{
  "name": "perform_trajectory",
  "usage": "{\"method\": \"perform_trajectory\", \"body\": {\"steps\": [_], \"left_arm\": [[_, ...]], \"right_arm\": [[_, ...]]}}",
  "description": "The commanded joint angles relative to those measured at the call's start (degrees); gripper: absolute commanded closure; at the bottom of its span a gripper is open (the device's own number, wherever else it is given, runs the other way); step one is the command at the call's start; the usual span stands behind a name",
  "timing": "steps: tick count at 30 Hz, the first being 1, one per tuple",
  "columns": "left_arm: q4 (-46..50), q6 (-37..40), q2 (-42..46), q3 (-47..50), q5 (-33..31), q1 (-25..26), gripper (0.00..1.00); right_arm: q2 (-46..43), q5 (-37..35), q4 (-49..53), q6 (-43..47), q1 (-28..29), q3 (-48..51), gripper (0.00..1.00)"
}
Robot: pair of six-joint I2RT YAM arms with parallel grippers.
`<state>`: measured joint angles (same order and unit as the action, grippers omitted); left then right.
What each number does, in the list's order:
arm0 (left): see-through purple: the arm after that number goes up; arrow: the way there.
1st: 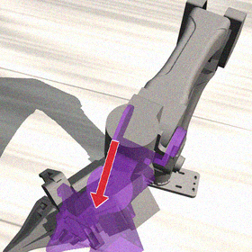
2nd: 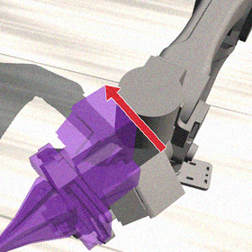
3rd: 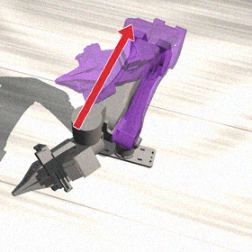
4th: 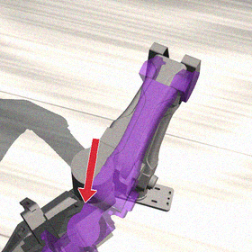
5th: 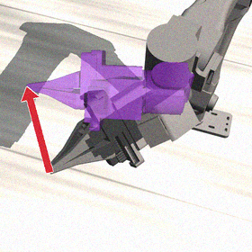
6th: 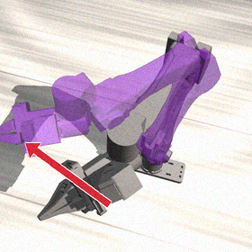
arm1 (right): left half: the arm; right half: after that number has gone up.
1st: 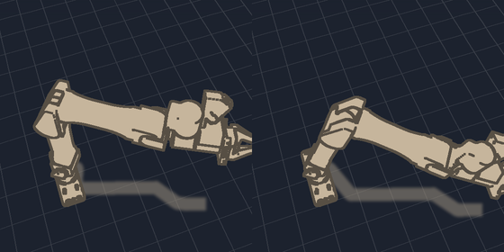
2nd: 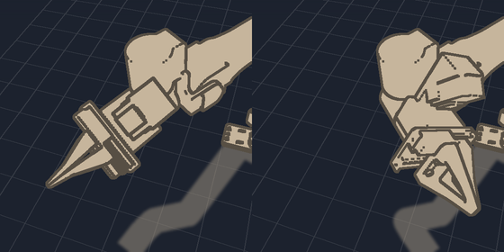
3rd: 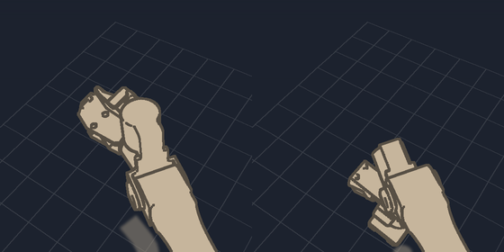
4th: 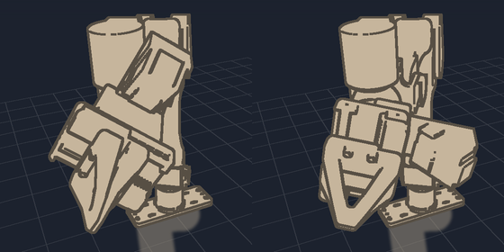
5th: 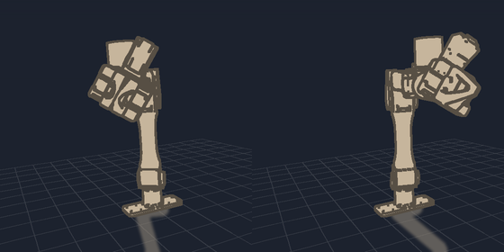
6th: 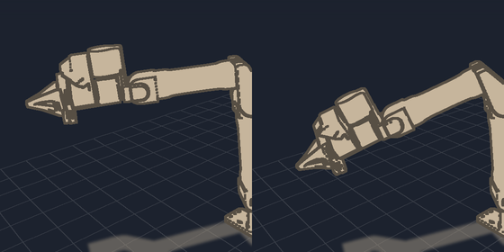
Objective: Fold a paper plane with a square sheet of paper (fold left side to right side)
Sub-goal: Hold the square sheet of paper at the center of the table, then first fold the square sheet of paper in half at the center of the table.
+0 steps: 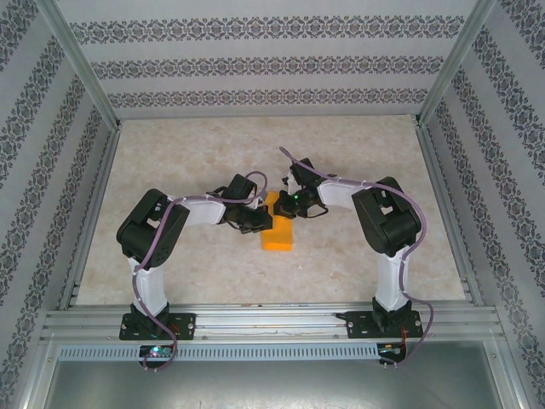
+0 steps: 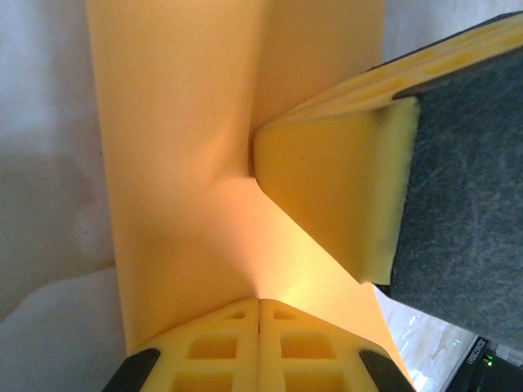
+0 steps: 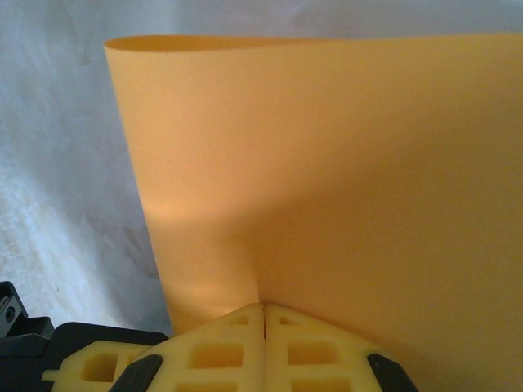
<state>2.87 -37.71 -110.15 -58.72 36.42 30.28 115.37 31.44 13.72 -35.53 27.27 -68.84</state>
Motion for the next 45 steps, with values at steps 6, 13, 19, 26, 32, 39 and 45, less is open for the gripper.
{"method": "perform_trajectory", "body": {"steps": [6, 13, 19, 26, 32, 39, 45], "left_arm": [[2.79, -1.91, 0.16, 6.05, 0.75, 0.24, 0.95], [4.58, -1.57, 2.92, 9.96, 1.71, 0.41, 0.95], [7.93, 0.11, 5.34, 11.93, 1.72, 0.76, 0.95], [11.38, 2.17, 6.61, 12.74, 2.42, 1.67, 0.95], [11.77, 2.49, 7.55, 15.72, 2.34, 2.58, 0.95], [11.34, 1.82, 9.66, 18.45, 2.07, 3.64, 0.95], [13.03, 2.38, 10.67, 18.89, 1.90, 4.30, 0.95]], "right_arm": [[4.06, -6.04, 6.67, 3.26, -0.73, -0.51, 1.00], [5.07, -6.22, 7.42, 4.10, -1.33, -1.47, 1.00], [5.05, -6.38, 7.55, 4.63, -1.78, -1.56, 1.00], [5.06, -6.30, 7.50, 4.92, -1.86, -1.65, 1.00], [5.24, -6.37, 7.38, 4.98, -1.87, -1.74, 1.00], [5.56, -6.22, 7.42, 5.16, -1.86, -2.00, 1.00], [5.69, -6.22, 7.47, 5.40, -1.87, -2.00, 1.00]]}}
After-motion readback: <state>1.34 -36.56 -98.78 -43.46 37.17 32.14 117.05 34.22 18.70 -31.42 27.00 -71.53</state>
